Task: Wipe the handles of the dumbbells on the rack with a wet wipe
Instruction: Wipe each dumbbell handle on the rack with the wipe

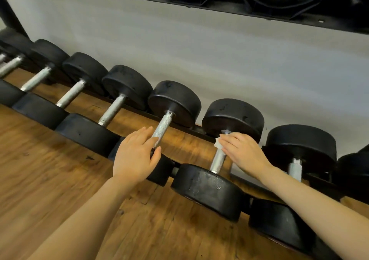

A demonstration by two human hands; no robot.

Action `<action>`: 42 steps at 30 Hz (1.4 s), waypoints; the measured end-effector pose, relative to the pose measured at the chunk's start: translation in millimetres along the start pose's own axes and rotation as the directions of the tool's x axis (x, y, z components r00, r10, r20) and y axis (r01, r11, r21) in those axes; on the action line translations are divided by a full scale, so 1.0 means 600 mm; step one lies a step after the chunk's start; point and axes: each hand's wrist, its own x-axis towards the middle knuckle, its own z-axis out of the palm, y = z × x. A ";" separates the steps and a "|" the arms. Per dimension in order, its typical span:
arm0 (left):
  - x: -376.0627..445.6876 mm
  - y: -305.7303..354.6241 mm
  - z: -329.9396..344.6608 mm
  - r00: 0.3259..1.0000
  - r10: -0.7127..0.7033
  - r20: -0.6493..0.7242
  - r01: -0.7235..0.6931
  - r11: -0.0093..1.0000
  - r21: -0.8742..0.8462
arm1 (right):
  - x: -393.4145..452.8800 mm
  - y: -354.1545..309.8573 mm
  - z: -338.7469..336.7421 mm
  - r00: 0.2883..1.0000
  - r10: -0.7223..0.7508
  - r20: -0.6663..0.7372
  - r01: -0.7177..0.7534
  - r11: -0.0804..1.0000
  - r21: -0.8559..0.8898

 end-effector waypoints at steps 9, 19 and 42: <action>-0.005 0.017 -0.013 0.999 -0.001 -0.040 0.003 0.999 0.054 | -0.007 0.012 0.020 0.979 -0.198 -0.040 0.201 0.976 0.088; -0.004 0.016 -0.009 0.999 -0.016 -0.028 0.019 0.996 0.086 | -0.009 0.018 0.032 0.991 -0.130 -0.015 0.131 0.980 0.147; -0.007 0.016 -0.004 0.995 -0.007 -0.096 0.013 0.998 0.065 | 0.009 0.008 0.030 0.993 -0.118 -0.019 0.119 0.988 0.100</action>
